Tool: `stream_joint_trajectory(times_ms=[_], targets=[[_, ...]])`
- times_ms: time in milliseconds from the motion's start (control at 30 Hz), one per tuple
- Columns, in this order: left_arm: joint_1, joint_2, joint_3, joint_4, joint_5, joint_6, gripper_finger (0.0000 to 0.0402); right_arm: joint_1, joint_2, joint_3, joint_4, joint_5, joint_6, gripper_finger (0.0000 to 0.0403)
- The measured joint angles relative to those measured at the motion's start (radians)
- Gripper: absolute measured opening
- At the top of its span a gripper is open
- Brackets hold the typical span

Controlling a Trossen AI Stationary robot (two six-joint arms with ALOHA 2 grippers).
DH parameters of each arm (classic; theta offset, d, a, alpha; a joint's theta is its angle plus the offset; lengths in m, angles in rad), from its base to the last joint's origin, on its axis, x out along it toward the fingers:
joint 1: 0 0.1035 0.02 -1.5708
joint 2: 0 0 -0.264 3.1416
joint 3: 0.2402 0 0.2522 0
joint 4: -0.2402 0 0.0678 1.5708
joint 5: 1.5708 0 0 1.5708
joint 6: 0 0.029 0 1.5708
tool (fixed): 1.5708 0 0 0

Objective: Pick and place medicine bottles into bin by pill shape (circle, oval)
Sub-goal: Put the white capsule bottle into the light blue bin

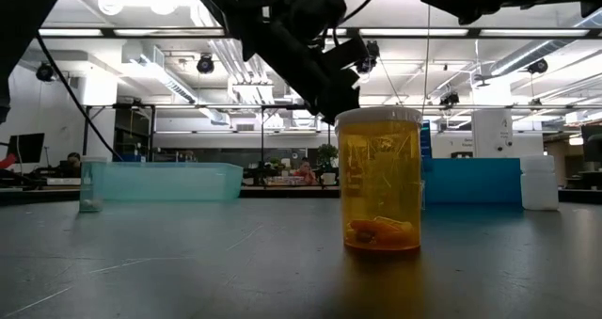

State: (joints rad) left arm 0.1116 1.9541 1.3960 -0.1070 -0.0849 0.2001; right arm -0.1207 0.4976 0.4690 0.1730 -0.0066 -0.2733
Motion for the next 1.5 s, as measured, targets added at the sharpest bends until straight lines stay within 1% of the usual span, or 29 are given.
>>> stream_joint_trajectory(times_ms=[100, 167, 400, 467, 533, 700, 833, 1000, 1267, 1367, 1500], targets=[[-0.001, 0.003, -0.002, -0.008, 0.0, 0.0, 0.0176, 0.0, 0.0, 0.0, 0.0, 0.001, 0.0, 0.0231], [-0.003, 0.007, -0.002, 0.006, 0.0, -0.002, 0.0187, 0.0, 0.0, 0.0, 0.0, 0.002, 0.0, 0.0231], [-0.008, 0.008, -0.014, 0.03, 0.002, -0.01, 0.0263, 0.0, 0.0, 0.0, 0.001, 0.002, 0.0, 0.0231], [-0.008, 0.008, -0.015, 0.029, 0.002, -0.01, 0.0277, 0.0, 0.0, 0.0, 0.001, 0.002, 0.0, 0.0231], [-0.008, 0.008, -0.015, 0.031, 0.002, -0.01, 0.0282, -0.001, 0.0, 0.0, 0.001, 0.006, 0.0, 0.0231], [-0.007, 0.012, -0.015, 0.036, 0.002, -0.018, 0.0283, 0.0, 0.0, 0.0, 0.001, 0.006, 0.0, 0.0231], [-0.008, 0.049, -0.015, 0.068, 0.024, -0.037, 0.0283, 0.0, 0.001, 0.0, 0.003, 0.006, 0.0, 0.0231], [-0.009, 0.109, -0.015, 0.094, 0.016, -0.036, 0.0283, -0.002, 0.001, 0.0, 0.003, 0.007, 0.0, 0.0231], [-0.009, 0.114, -0.014, 0.099, 0.0, -0.036, 0.0282, -0.002, 0.001, 0.0, 0.003, 0.007, -0.007, 0.0231], [-0.009, 0.114, -0.014, 0.099, 0.0, -0.036, 0.0269, -0.002, 0.001, 0.0, 0.003, 0.007, -0.007, 0.0231], [-0.013, 0.114, -0.014, 0.098, 0.0, -0.036, 0.0232, -0.002, 0.001, 0.0, 0.003, 0.007, -0.007, 0.0231]])
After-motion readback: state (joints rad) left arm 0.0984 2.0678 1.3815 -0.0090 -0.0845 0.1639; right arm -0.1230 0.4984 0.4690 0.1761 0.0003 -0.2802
